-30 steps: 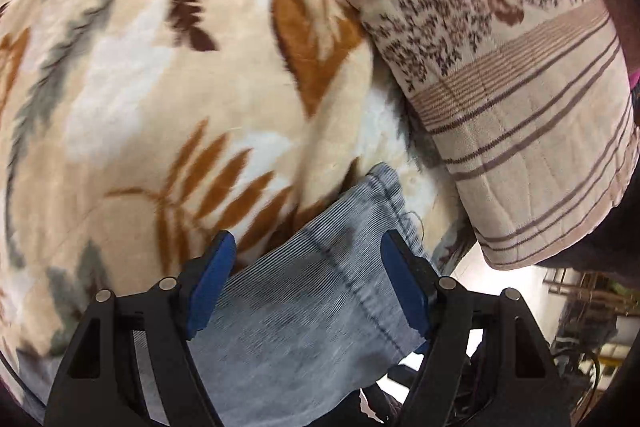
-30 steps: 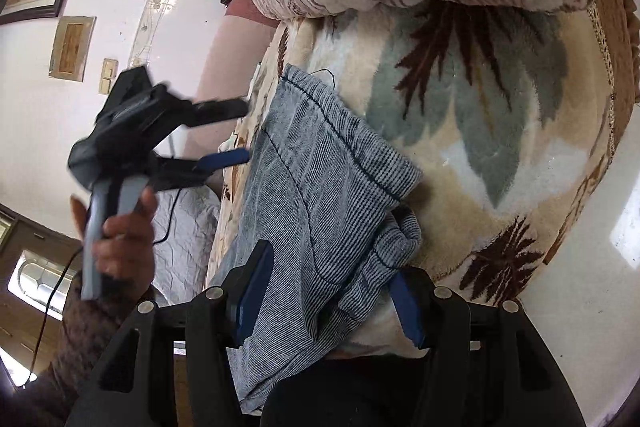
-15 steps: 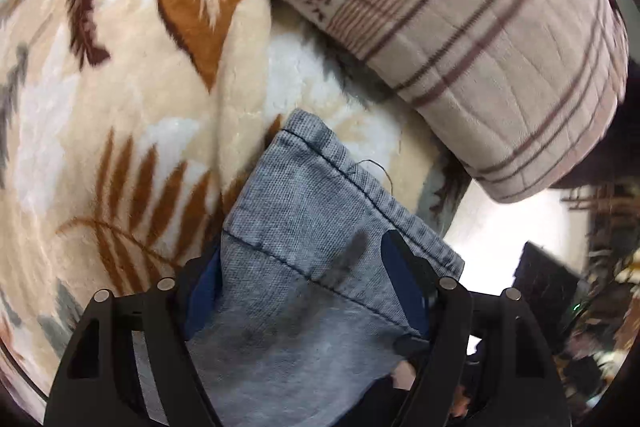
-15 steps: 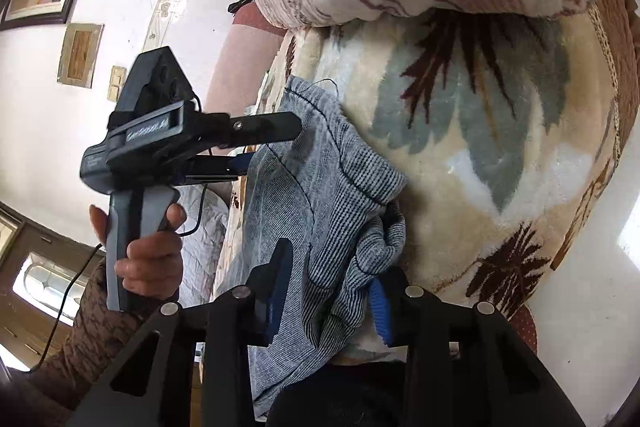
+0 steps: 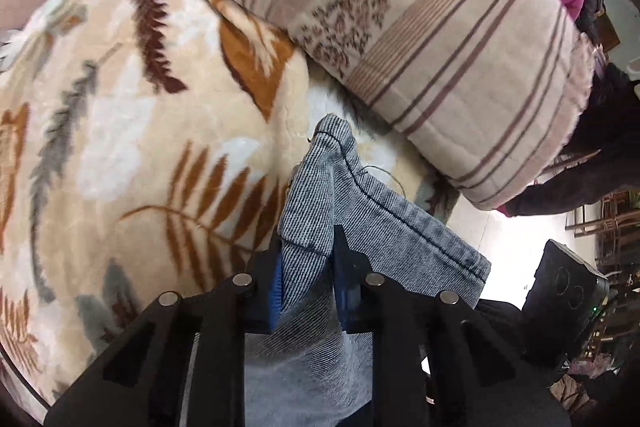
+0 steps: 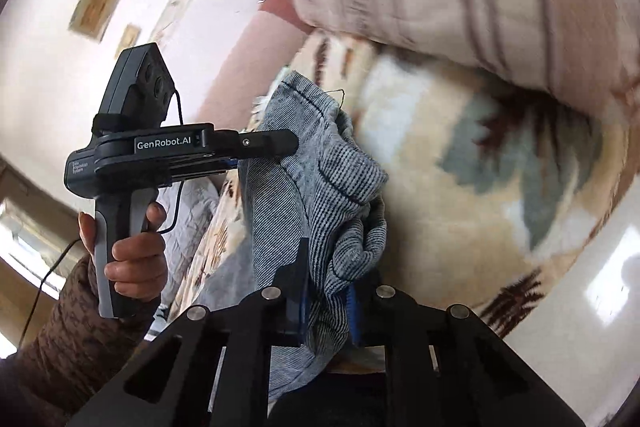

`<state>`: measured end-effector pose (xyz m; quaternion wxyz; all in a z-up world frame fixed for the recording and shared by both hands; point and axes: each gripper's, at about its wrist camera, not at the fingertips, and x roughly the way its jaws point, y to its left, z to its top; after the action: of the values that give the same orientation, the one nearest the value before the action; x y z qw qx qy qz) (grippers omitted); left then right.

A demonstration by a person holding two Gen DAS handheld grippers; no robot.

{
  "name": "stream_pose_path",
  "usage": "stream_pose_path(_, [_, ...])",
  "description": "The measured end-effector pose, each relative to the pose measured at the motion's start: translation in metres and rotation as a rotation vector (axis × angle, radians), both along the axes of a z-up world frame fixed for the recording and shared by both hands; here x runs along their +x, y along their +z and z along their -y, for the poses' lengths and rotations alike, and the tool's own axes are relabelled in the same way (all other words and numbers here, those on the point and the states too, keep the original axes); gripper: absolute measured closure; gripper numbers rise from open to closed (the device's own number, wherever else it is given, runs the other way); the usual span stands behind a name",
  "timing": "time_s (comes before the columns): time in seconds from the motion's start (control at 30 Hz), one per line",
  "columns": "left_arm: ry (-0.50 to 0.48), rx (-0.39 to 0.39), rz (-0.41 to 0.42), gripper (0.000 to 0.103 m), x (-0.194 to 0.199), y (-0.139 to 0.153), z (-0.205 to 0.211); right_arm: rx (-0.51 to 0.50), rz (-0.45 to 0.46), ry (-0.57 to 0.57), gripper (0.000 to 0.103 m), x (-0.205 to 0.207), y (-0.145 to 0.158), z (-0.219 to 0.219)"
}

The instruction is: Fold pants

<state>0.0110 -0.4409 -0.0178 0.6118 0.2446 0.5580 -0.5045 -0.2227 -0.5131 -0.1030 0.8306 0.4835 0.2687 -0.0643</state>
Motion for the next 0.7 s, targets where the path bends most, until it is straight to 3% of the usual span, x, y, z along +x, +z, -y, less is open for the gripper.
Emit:
stream_pose_path(0.27, [0.084,-0.039,0.018,0.084,0.021,0.037,-0.04,-0.167,0.033,0.111,0.089,0.017,0.057,-0.048])
stream_pose_path(0.43, [0.148,-0.028,0.014,0.083,0.038,0.03,-0.073,-0.235,0.038,0.224,0.089,0.034,0.076,-0.09])
stream_pose_path(0.7, [0.311,0.027,-0.011,0.077,0.056,0.007,-0.164,-0.235,-0.001,0.452,0.085,0.07,0.073,-0.163])
